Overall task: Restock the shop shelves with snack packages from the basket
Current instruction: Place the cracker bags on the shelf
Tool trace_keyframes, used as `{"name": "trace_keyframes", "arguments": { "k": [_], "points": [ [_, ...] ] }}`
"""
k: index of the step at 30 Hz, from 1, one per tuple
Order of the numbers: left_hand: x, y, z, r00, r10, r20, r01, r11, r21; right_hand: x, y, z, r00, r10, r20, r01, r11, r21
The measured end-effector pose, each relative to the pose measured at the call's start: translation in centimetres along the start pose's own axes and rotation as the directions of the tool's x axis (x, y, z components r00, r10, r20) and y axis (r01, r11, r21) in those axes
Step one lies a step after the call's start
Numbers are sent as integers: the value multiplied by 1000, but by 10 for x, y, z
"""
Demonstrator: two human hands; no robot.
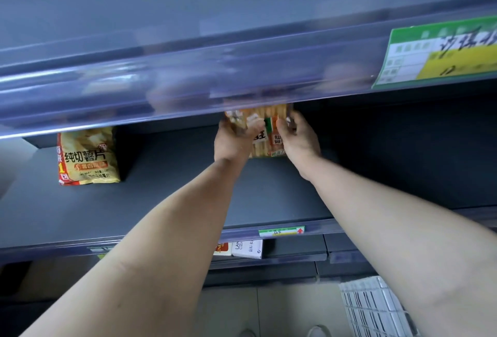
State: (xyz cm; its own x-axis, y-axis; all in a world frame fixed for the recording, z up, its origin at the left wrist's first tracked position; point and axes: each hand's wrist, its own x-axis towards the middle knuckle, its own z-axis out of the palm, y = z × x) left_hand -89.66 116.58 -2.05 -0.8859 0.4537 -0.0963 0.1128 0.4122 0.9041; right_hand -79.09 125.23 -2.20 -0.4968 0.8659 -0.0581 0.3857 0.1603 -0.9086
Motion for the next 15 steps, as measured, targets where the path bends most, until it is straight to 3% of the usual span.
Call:
{"name": "trace_keyframes", "arguments": {
  "k": [2, 5, 8, 15],
  "points": [
    [3, 5, -1, 1000, 3, -13, -2, 997, 73, 2, -5, -5, 999, -4, -48, 0, 997, -81],
    [-2, 2, 1, 989, -119, 91, 95, 969, 227, 5, 2, -4, 991, 136, 15, -131, 975, -180],
    [-13, -5, 1, 976, -179, 122, 152, 967, 204, -3, 16, 0, 976, 214, 49, -204, 966, -159],
    [-22, 7, -4, 963, -234, 136, 188, 939, 286, -7, 17, -11, 971, 231, 56, -218, 960, -177]
  ]
}}
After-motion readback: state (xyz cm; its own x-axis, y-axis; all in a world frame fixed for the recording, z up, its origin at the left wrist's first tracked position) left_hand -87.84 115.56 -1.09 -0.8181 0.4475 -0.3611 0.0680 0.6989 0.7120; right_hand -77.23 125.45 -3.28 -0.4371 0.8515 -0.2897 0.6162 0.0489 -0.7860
